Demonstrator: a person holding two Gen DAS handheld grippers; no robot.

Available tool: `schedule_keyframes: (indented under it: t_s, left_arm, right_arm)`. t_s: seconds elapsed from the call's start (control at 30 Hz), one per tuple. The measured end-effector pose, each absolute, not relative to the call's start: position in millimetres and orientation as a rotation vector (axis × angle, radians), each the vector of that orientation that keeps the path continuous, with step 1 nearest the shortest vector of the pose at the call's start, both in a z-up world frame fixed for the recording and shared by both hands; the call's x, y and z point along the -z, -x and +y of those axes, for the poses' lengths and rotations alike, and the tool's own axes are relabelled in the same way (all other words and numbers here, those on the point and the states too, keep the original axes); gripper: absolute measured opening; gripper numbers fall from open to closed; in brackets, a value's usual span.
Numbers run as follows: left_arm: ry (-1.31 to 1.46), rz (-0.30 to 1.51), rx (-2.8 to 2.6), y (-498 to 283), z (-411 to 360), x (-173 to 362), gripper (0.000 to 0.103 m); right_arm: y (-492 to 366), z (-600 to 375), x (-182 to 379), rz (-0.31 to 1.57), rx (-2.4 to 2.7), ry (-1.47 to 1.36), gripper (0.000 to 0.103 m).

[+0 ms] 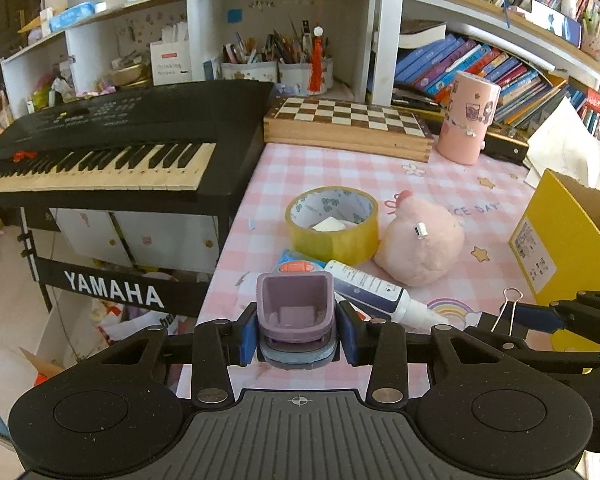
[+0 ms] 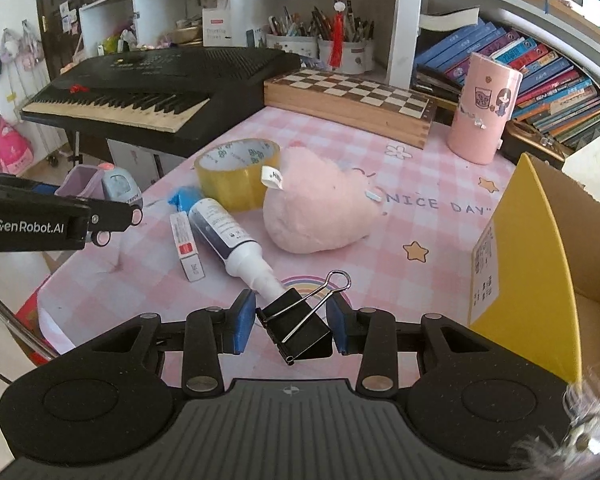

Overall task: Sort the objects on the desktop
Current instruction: 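Carry the clip and toy car with both tools toward the yellow box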

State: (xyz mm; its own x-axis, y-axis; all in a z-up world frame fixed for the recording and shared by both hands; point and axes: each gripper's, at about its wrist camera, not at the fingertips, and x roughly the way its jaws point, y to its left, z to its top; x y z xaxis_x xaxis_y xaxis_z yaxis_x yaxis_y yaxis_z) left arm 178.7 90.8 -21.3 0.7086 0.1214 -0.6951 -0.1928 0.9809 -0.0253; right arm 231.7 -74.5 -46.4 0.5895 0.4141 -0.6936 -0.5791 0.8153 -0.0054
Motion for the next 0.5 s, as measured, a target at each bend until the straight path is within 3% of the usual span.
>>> schedule_keyframes:
  t_s: [0.5]
  left_arm:
    - [0.125, 0.697, -0.094, -131, 83, -6, 0.039]
  right_arm:
    - [-189, -91, 12, 0.726, -0.573, 0.173, 0.036]
